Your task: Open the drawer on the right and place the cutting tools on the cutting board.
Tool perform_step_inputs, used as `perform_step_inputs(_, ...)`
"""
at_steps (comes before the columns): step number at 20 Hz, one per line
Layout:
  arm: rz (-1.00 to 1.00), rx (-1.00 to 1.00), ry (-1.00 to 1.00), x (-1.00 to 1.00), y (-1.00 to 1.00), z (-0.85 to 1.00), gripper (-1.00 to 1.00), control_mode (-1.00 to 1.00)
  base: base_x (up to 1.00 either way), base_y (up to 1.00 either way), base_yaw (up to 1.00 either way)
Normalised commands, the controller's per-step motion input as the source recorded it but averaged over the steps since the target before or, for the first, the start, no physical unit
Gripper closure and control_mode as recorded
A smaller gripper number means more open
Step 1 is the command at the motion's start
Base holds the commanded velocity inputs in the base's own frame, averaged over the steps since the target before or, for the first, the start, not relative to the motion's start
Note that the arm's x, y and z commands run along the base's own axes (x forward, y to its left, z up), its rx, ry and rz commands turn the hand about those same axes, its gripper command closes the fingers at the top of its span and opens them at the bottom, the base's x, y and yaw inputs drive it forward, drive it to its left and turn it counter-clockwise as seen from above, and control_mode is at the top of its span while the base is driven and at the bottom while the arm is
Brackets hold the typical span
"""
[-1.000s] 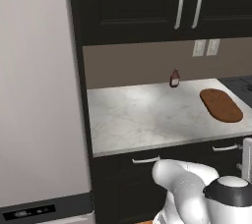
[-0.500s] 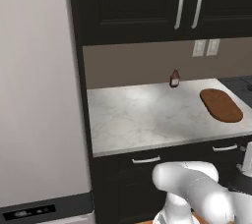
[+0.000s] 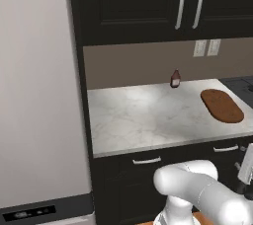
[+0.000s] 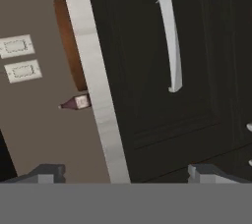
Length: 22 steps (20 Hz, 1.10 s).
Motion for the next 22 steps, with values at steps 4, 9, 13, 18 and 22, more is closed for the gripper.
perform_step_inputs(4,0.00,0.00,-0.05,0.27,0.00,-0.25,-1.00,-1.00,0.00,0.00,0.00)
perform_step_inputs(9,0.00,-0.01,0.00,0.27,0.00,-0.26,-1.00,-1.00,0.00,0.00,0.00)
perform_step_inputs(13,0.00,-0.01,0.00,0.27,-0.01,-0.22,-1.00,-1.00,0.00,0.00,0.00)
perform_step_inputs(18,0.00,0.00,0.00,0.29,-0.12,-0.19,-1.00,-1.00,0.00,0.00,0.00)
perform_step_inputs(22,-0.01,0.00,0.00,0.30,-0.19,-0.24,-1.00,-1.00,0.00,0.00,0.00)
